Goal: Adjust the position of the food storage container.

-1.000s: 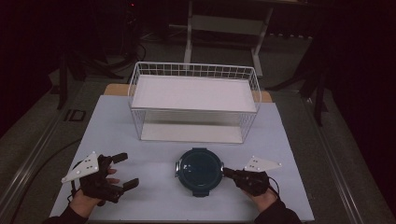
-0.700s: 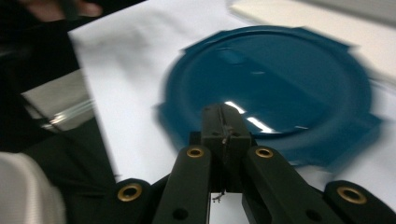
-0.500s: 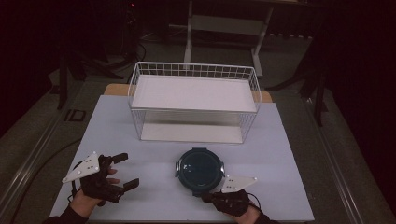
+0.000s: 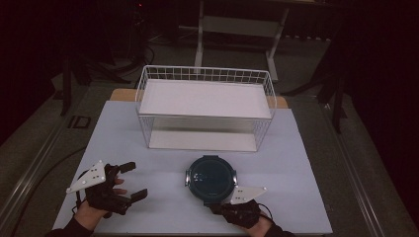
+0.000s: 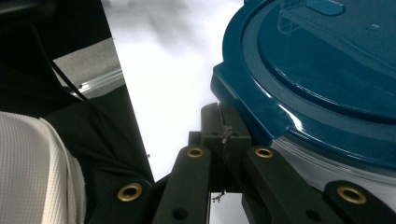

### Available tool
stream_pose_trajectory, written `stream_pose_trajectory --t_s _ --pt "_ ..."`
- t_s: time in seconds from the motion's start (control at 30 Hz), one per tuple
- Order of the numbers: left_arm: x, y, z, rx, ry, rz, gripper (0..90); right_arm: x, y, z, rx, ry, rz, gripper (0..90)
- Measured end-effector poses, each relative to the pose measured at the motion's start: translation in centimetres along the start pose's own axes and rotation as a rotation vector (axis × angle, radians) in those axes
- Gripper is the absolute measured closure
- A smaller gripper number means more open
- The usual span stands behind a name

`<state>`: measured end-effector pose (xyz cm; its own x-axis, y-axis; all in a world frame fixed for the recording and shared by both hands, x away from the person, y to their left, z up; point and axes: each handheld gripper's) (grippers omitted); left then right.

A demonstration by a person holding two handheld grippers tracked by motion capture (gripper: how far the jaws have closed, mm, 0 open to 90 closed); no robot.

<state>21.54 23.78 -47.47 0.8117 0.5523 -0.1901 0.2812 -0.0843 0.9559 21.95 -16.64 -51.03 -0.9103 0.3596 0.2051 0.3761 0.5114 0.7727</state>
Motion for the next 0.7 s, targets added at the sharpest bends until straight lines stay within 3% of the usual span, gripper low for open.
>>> stream_pose_trajectory --t_s 0.7 --pt "0.1 0.0 0.0 0.000 0.000 -0.004 0.2 -1.8 1.3 1.1 -0.004 -0.026 -0.014 90.0"
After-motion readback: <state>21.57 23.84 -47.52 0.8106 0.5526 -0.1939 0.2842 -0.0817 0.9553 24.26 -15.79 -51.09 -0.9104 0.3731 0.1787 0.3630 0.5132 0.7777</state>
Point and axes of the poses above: each handheld gripper's, and its own axes: z roughly forward along the jaws, y roughly out of its top, x roughly to its left, and after that the axes turned 2 degrees about x, right-handed
